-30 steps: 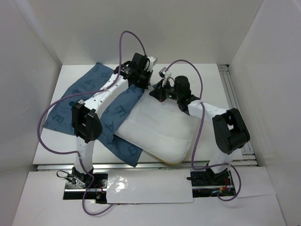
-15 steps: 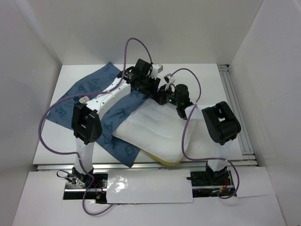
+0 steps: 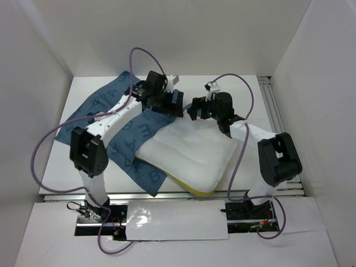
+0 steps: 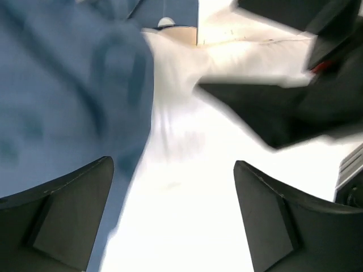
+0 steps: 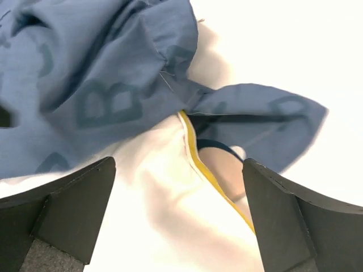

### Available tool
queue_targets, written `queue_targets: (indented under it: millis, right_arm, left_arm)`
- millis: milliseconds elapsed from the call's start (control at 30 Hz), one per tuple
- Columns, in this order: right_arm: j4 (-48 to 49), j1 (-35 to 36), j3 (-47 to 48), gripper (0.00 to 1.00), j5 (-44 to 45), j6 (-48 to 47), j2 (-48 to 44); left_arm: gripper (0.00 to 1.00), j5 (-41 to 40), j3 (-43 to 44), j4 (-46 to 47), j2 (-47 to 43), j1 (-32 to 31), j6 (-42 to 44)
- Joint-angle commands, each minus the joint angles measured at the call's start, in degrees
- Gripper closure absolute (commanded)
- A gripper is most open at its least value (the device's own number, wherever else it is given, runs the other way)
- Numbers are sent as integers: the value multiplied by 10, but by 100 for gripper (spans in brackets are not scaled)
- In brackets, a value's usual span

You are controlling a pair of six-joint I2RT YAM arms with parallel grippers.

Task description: Put the pillow into the pillowcase

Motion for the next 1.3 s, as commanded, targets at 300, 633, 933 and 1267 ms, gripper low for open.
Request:
queue_targets:
  millis: [300, 633, 933, 1267]
  right_arm:
    - [-342, 214, 6, 0, 142, -81, -228]
    - [-390, 407, -21, 0, 228, -131, -172]
    - [-272, 421, -87, 0, 202, -175, -117]
    - [-172, 390, -131, 100, 208, -125, -114]
  left_arm:
    - [0, -284, -433, -71, -490, -40, -367]
    - [9, -233, -718, -69, -653, -92, -517]
    - [14, -251, -759, 78, -546, -111, -515]
    - [100, -234, -700, 130, -359, -87, -465]
